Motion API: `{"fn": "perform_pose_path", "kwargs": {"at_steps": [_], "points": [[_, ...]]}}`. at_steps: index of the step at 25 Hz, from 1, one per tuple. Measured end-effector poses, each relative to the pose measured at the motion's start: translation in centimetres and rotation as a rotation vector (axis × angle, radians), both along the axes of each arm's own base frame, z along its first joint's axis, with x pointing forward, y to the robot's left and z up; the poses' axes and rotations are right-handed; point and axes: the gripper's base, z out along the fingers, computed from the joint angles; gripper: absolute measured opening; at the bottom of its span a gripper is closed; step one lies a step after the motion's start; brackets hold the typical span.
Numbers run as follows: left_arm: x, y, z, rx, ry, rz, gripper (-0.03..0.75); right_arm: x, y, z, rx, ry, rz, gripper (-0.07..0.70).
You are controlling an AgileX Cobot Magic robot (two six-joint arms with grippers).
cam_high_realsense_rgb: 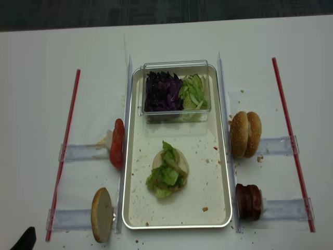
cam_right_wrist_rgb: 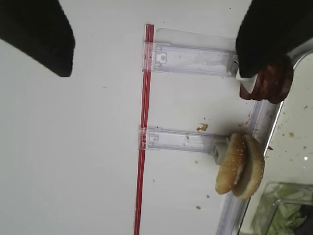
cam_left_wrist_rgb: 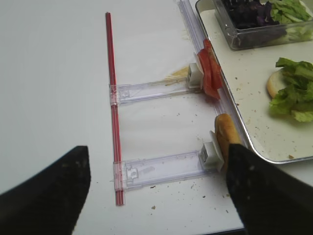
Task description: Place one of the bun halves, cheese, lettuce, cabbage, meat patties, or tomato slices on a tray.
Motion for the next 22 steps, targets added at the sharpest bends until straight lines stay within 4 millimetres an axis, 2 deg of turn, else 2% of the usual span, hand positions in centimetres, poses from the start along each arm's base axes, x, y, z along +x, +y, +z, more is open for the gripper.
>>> {"fn": "perform_pose_path", "kwargs": {"at_steps": [11, 22], "points": [[0.0, 0.0, 0.0, 0.0, 0.0, 0.0, 0.561, -2.7, -0.1, 0.0, 0.005, -0.177, 0.001, 0.693], [0.0, 0.0, 0.0, 0.0, 0.0, 0.0, 0.561, -2.8, -0.1, 0.0, 0.003, -0.178, 0.002, 0.693]]}}
